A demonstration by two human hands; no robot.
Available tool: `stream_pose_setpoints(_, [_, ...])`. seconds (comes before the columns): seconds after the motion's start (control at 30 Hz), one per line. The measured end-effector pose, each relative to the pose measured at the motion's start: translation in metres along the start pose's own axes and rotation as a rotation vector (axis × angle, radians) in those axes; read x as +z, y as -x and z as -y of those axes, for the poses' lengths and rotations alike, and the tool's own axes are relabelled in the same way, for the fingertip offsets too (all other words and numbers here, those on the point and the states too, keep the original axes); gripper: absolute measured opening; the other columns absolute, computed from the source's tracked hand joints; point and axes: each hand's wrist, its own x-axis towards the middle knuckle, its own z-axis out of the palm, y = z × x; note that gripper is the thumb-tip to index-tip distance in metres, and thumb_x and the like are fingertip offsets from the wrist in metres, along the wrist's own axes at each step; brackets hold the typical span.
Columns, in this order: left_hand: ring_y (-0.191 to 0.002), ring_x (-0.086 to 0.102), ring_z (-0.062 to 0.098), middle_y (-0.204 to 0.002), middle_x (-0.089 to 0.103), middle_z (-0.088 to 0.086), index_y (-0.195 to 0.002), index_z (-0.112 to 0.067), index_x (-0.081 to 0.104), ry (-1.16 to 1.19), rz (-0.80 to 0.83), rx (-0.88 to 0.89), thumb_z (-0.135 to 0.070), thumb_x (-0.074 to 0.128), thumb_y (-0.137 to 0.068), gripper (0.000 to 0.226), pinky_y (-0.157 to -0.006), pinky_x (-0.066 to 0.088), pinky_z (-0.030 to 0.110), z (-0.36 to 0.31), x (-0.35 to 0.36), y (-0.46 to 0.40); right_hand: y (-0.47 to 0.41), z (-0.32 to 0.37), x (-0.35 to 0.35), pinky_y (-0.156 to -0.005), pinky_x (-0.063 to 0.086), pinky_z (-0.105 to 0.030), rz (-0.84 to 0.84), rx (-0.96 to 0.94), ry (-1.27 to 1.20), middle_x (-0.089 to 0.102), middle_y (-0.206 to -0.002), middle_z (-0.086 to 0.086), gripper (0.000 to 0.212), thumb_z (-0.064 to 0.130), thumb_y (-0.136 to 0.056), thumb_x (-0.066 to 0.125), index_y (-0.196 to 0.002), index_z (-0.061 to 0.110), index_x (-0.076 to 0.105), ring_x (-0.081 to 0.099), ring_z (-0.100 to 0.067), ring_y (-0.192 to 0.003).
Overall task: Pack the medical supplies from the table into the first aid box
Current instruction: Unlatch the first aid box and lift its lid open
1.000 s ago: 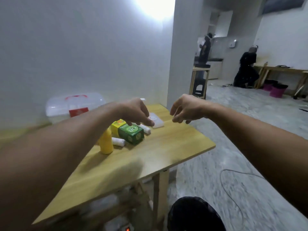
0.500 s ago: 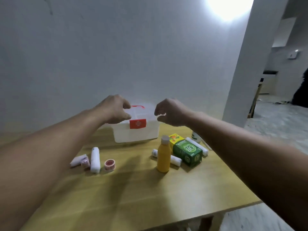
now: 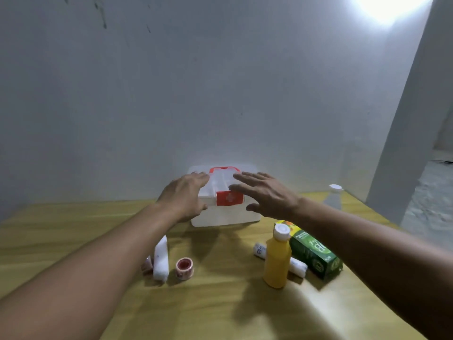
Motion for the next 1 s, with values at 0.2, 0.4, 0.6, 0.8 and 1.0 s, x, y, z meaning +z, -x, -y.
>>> stream_pose_setpoints(0.2, [-0.139, 0.04, 0.019, -0.147, 0.048, 0.001, -0.138, -0.015, 0.05, 0.045, -0.122, 0.032, -0.021, 0.079, -0.074, 0.07, -0.111, 0.038, 0.039, 0.008, 0.011, 0.0, -0.002, -0.003, 0.017, -0.085, 0.055, -0.048, -0.2, -0.113, 0.115, 0.062, -0.127, -0.023, 0.068, 0.026, -0.07, 0.085, -0.127, 0.012, 0.05, 0.064, -0.04, -0.109])
stream_pose_setpoints(0.4, [-0.132, 0.05, 0.022, -0.137, 0.058, 0.002, -0.131, -0.014, 0.057, 0.072, -0.191, 0.047, -0.017, 0.085, -0.066, 0.071, -0.104, 0.044, 0.039, 0.01, 0.015, -0.001, -0.004, -0.005, 0.024, -0.071, 0.06, -0.047, -0.299, -0.174, 0.224, 0.065, -0.118, -0.027, 0.072, 0.031, -0.069, 0.084, -0.122, 0.01, 0.041, 0.068, -0.041, -0.099])
stream_pose_setpoints(0.6, [-0.131, 0.051, 0.022, -0.137, 0.058, 0.004, -0.134, -0.016, 0.055, 0.087, -0.243, 0.03, -0.022, 0.087, -0.064, 0.078, -0.106, 0.04, 0.034, 0.013, 0.022, -0.004, -0.007, -0.011, 0.041, -0.076, 0.058, -0.05, -0.344, -0.184, 0.269, 0.062, -0.119, -0.03, 0.067, 0.035, -0.079, 0.075, -0.128, 0.012, 0.035, 0.064, -0.043, -0.103])
stream_pose_setpoints(0.8, [-0.132, 0.049, 0.019, -0.136, 0.059, 0.003, -0.131, -0.015, 0.058, 0.16, -0.292, -0.006, -0.02, 0.089, -0.061, 0.077, -0.109, 0.039, 0.035, 0.013, 0.031, -0.008, -0.006, -0.011, 0.049, -0.081, 0.056, -0.053, -0.416, -0.182, 0.278, 0.064, -0.118, -0.03, 0.072, 0.037, -0.076, 0.077, -0.129, 0.012, 0.036, 0.065, -0.045, -0.103])
stream_pose_setpoints(1.0, [-0.133, 0.048, 0.019, -0.137, 0.058, 0.003, -0.133, -0.016, 0.057, 0.152, -0.288, -0.014, -0.023, 0.088, -0.062, 0.078, -0.11, 0.039, 0.036, 0.012, 0.03, -0.008, -0.014, -0.017, 0.049, -0.072, 0.058, -0.051, -0.444, -0.278, 0.331, 0.066, -0.111, -0.033, 0.054, 0.031, -0.085, 0.066, -0.126, 0.005, 0.04, 0.067, -0.046, -0.095])
